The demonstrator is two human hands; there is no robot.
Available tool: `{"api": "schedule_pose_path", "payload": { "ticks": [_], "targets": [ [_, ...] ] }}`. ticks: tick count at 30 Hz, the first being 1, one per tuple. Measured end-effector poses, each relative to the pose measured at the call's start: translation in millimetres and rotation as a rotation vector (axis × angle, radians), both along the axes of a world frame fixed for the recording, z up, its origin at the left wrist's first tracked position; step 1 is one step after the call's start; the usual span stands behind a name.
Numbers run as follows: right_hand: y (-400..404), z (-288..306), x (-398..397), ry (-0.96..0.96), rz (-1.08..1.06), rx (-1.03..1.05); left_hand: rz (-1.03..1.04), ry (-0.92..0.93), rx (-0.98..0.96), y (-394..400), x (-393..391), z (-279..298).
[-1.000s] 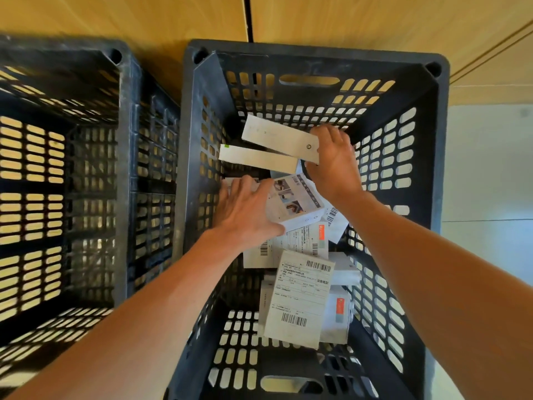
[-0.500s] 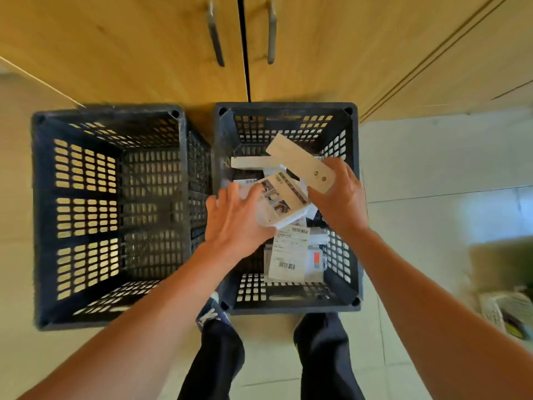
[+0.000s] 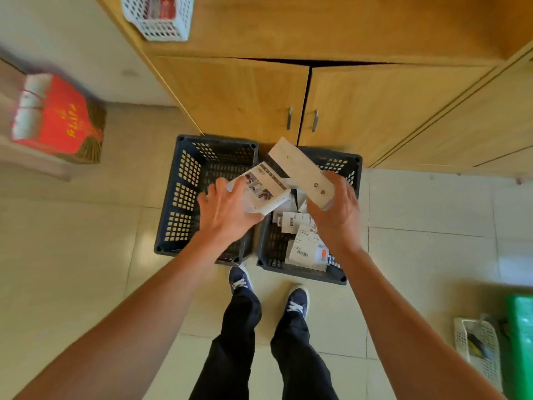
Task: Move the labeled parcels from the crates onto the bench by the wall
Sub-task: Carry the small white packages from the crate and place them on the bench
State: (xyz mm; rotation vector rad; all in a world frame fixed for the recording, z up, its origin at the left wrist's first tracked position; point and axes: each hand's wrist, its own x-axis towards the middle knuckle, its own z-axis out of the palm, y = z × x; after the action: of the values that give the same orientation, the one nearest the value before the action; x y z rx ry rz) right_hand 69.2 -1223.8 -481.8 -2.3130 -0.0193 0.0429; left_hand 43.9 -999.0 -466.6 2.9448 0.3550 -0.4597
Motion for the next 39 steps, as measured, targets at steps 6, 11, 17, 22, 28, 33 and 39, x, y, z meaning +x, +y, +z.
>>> {"api": "schedule_pose_path", "payload": {
  "ticks": [6, 11, 17, 22, 28, 33, 39],
  "targets": [
    [56.7, 100.7, -25.6, -0.175, 0.176, 0.030, 0.236, -0.086, -0.010, 52.6, -66.9, 104.2],
    [136.1, 164.1, -51.0, -0.252, 0.336, 0.047, 0.408, -0.136, 0.038, 119.0, -130.3, 165.3],
    [265.5, 210.1, -90.4, -0.257, 0.561, 0.104, 0.618, -0.188, 0.095, 231.3, -213.6, 209.8],
    [394.4, 236.6, -139.7, -0.218, 0.710, 0.143, 0.824, -0.249, 0.087, 339.9, -293.2, 229.4],
    [544.0, 271.8, -202.1, -0.216, 0.846, 0.131, 0.965, -0.330, 0.102, 458.1, -376.6, 252.4],
    [628.2, 294.8, -218.7, -0.236, 0.873, 0.202, 1.012, -0.355, 0.132, 540.0, -406.5, 273.2],
    [712.3, 303.6, -193.5, -0.319, 0.866, 0.235, 1.004, -0.387, 0.142, 628.3, -391.0, 280.5]
  ]
}}
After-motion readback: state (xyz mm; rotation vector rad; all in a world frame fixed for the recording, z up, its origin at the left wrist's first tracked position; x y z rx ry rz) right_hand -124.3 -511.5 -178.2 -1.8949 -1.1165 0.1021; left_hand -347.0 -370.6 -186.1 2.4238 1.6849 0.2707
